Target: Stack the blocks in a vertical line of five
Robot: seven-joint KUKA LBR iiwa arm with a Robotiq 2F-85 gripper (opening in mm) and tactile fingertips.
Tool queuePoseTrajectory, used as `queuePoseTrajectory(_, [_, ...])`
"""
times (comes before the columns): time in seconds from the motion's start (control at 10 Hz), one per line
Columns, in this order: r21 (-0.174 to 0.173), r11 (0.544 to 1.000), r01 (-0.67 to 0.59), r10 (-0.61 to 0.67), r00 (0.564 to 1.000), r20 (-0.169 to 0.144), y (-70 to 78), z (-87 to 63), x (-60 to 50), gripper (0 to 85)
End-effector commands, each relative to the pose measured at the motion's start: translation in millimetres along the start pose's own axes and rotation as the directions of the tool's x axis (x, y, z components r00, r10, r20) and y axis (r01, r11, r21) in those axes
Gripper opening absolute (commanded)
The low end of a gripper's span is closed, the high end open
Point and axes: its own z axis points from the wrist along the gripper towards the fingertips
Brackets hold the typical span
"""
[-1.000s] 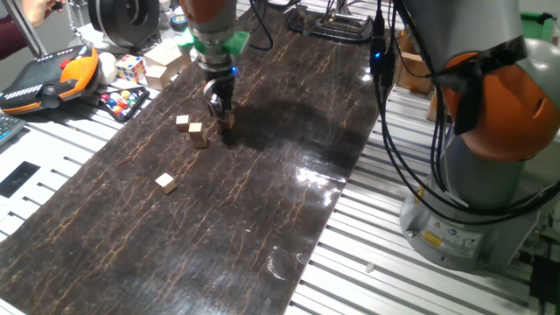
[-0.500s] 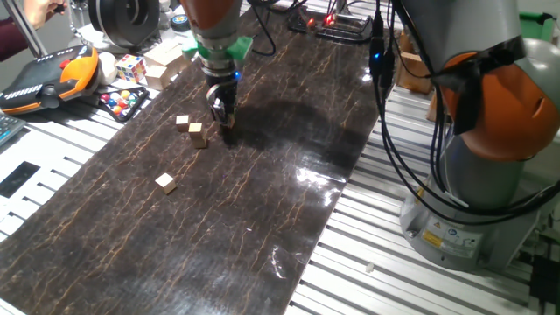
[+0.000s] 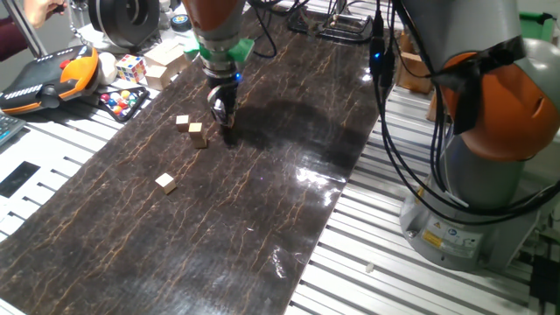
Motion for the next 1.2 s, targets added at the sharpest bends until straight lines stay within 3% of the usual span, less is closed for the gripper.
queuePoseTrajectory(0.0, [0.000, 0.999, -0.033, 0.033, 0.999, -0.001, 1.4, -11.6, -0.6, 1.0])
queuePoseTrajectory(0.3, [-0.007, 0.992, -0.123, 0.123, 0.992, -0.021, 6.9, -50.9, -4.0, 1.0])
queuePoseTrajectory(0.6, [-0.008, 0.968, -0.250, 0.250, 0.967, -0.044, 20.4, -80.6, -12.4, 1.0])
queuePoseTrajectory(0.9, [0.014, 0.927, -0.374, 0.374, 0.925, -0.061, 42.6, -94.8, -19.7, 1.0])
queuePoseTrajectory(1.1, [0.039, 0.884, -0.466, 0.467, 0.882, -0.056, 57.4, -96.6, -23.9, 1.0])
